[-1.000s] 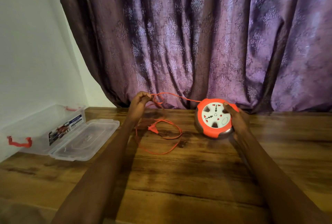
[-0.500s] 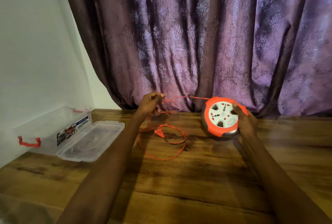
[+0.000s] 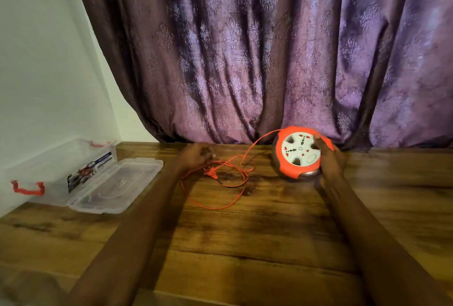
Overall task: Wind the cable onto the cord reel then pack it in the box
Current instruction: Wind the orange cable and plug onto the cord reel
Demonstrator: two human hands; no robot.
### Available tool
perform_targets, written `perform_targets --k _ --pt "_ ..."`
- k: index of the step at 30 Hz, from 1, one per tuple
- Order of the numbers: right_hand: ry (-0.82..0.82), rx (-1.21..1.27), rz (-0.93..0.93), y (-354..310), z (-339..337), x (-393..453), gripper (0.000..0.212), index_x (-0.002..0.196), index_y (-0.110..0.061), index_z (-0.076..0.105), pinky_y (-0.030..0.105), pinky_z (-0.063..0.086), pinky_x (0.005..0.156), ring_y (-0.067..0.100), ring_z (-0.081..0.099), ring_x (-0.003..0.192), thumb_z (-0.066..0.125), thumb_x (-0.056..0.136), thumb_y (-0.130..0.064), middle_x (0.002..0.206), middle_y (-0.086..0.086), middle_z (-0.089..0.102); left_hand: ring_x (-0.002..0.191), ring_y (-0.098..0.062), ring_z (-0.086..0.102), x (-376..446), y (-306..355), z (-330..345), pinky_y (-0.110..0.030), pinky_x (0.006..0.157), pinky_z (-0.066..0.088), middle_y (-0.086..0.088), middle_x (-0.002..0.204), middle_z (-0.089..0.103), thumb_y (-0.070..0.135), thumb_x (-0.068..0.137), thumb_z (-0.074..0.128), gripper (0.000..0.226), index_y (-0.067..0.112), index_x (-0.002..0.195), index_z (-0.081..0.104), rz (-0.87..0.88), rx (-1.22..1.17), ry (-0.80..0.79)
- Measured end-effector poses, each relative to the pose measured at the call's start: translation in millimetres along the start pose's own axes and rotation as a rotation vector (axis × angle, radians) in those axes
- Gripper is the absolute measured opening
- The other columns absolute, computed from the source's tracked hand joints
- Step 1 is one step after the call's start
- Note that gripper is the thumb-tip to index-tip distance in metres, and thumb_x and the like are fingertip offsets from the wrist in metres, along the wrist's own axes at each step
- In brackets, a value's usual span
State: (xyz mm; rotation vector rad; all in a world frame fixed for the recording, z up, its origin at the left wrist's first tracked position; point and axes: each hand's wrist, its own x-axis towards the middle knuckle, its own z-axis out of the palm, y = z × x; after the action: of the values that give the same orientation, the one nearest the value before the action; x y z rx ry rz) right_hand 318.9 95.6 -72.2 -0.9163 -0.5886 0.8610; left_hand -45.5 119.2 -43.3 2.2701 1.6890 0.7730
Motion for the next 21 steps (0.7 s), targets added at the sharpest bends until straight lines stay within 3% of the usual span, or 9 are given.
perform_targets --k 2,4,8,11,13,15,16,19,21 --pt "0.002 0.038 -0.005 -3 1 -1 0.023 0.075 -0.01 0.07 0.045 0.056 0.079 0.026 0.065 0.081 0.082 0.076 -0.029 0.093 0.018 0.07 0.107 -0.026 0.067 -4 -8 2 -0.035 0.094 0.052 -0.011 0.12 0.07 0.018 0.093 0.066 0.036 0.011 0.128 0.064 0.013 0.051 -0.036" --pt "0.009 0.06 -0.014 -5 2 0 0.022 0.076 -0.009 0.069 0.041 0.055 0.078 0.025 0.065 0.081 0.081 0.079 -0.028 0.094 0.018 0.069 0.115 -0.027 0.064 -7 -20 2 -0.038 0.098 0.05 -0.009 0.131 0.065 0.02 0.095 0.062 0.039 0.015 0.134 0.062 0.001 0.101 -0.069" --pt "0.011 0.064 -0.013 -4 4 2 0.021 0.075 -0.011 0.069 0.037 0.055 0.073 0.024 0.065 0.079 0.079 0.08 -0.028 0.093 0.017 0.07 0.102 -0.033 0.067 -12 -43 1 -0.043 0.088 0.052 -0.019 0.109 0.072 0.027 0.1 0.055 0.028 0.007 0.11 0.072 -0.153 0.205 -0.029" --pt "-0.019 0.037 0.007 0 3 4 0.021 0.073 -0.01 0.07 0.042 0.056 0.076 0.026 0.065 0.08 0.081 0.077 -0.027 0.089 0.017 0.07 0.097 -0.031 0.069 -14 -50 0 -0.038 0.084 0.052 -0.018 0.102 0.074 0.022 0.099 0.058 0.024 0.006 0.107 0.074 -0.09 0.149 0.029" --pt "-0.032 0.013 0.018 4 3 4 0.022 0.072 -0.01 0.07 0.042 0.058 0.076 0.026 0.065 0.079 0.083 0.075 -0.028 0.087 0.016 0.071 0.094 -0.019 0.07 -15 -46 1 -0.031 0.084 0.051 -0.015 0.106 0.075 0.013 0.097 0.059 0.02 0.006 0.109 0.074 -0.005 0.06 0.009" --pt "-0.036 0.016 0.03 7 3 5 0.023 0.069 -0.011 0.071 0.049 0.058 0.081 0.026 0.066 0.078 0.084 0.072 -0.029 0.086 0.015 0.072 0.087 0.011 0.063 -16 -34 2 -0.008 0.08 0.045 -0.002 0.108 0.072 0.003 0.091 0.065 0.024 0.011 0.112 0.074 0.077 -0.072 0.059" --pt "-0.041 0.019 0.032 7 3 5 0.023 0.067 -0.012 0.071 0.052 0.057 0.083 0.026 0.066 0.078 0.085 0.071 -0.03 0.086 0.015 0.072 0.088 0.014 0.06 -15 -27 4 0.0 0.079 0.04 0.001 0.108 0.069 0.0 0.086 0.069 0.03 0.014 0.113 0.073 0.105 -0.126 0.133" --pt "-0.057 0.025 0.04 7 2 5 0.029 0.07 -0.011 0.072 0.056 0.056 0.085 0.027 0.067 0.08 0.087 0.065 -0.036 0.095 0.021 0.074 0.096 -0.013 0.064 -10 -1 7 -0.014 0.087 0.044 -0.006 0.104 0.071 -0.011 0.078 0.062 0.034 0.008 0.102 0.075 0.173 -0.159 0.358" --pt "-0.063 0.041 0.035 6 2 6 0.035 0.072 -0.012 0.074 0.053 0.058 0.081 0.026 0.068 0.078 0.088 0.061 -0.042 0.092 0.019 0.075 0.078 -0.015 0.068 -13 27 11 -0.024 0.076 0.052 0.0 0.083 0.074 -0.011 0.072 0.048 0.037 0.013 0.079 0.075 0.216 -0.266 0.436"
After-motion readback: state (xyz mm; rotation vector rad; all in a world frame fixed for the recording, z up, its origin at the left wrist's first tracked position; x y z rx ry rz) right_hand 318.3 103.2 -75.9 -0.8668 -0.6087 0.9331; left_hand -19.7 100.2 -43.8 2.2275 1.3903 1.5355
